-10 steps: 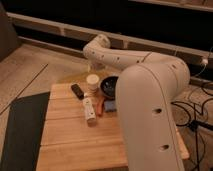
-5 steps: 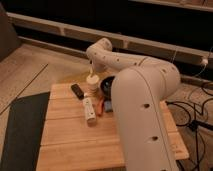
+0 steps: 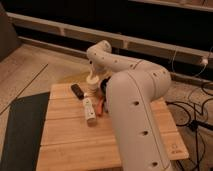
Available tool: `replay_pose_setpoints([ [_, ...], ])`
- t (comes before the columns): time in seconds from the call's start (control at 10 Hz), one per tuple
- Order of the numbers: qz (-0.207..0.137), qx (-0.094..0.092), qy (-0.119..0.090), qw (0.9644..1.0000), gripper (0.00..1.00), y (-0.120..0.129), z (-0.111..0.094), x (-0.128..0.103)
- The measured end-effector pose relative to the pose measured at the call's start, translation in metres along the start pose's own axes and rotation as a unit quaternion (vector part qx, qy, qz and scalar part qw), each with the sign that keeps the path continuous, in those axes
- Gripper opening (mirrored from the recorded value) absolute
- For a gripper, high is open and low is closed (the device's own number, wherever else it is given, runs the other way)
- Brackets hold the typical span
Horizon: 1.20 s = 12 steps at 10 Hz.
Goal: Pick up the ceramic cup
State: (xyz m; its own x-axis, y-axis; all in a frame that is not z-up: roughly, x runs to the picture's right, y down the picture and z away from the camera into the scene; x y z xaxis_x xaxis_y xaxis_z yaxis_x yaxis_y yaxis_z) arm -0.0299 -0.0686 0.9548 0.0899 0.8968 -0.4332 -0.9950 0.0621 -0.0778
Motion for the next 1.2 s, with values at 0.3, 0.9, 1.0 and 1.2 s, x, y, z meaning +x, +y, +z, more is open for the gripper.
replay_pose_setpoints([
  [0.3, 0.0, -0.018, 0.018, 0.9997, 0.38, 0.005, 0.014, 0.002],
  [0.9, -0.034, -0.068, -0.017, 0.997, 0.0, 0.045, -0.03, -0.031],
  [1.0, -0.046, -0.077, -0.035, 0.9954, 0.0, 0.058, -0.061, -0.037],
  [1.2, -0.085, -0.095, -0.078, 0.9887, 0.0, 0.085, -0.159, -0.03],
])
